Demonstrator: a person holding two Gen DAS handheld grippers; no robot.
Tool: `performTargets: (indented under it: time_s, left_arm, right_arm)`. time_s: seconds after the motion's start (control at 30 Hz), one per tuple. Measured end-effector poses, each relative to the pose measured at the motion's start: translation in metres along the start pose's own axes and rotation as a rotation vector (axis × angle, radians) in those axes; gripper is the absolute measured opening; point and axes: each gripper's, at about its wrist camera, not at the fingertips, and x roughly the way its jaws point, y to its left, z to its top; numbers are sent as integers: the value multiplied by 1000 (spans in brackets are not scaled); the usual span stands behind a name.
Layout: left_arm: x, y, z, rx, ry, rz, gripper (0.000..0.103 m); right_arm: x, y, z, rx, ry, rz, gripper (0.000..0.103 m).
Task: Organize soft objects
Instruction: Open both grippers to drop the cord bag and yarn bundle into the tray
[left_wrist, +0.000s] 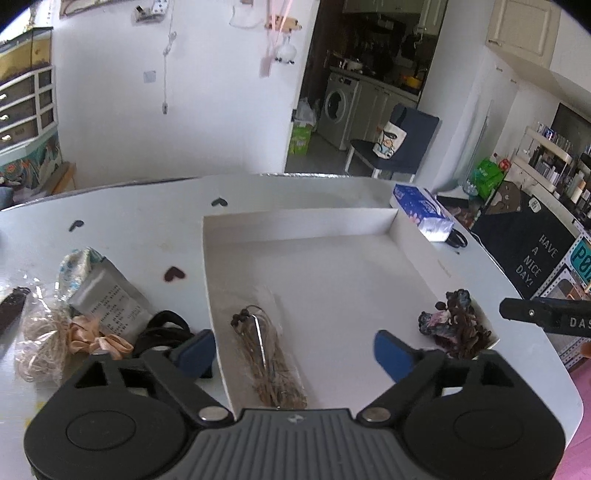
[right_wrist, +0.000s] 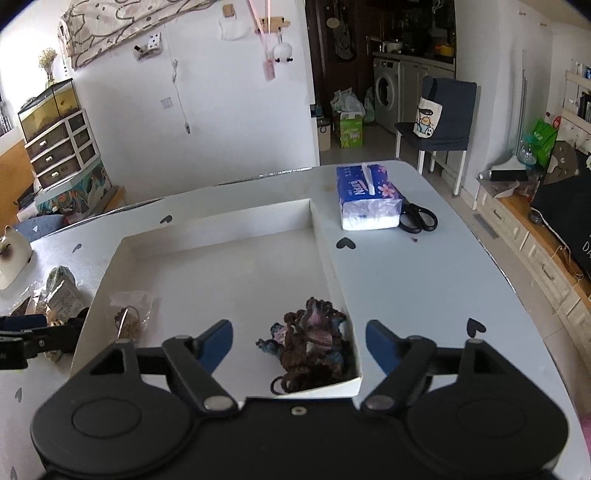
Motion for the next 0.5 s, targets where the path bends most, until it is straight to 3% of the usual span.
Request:
performTargets:
  time_s: [0.07, 0.23, 0.5]
  left_arm:
    - [-6, 1, -1, -1, -17, 11, 103]
    - [-14, 5, -5, -2, -29, 13, 103]
    - [-22, 12, -8, 2, -44, 7, 103]
  right_arm:
    - [-4, 3, -2, -5, -9, -3, 87]
    - [-14, 10, -7, -17, -38, -12, 100]
    - [-25, 25, -15, -34, -73, -14, 103]
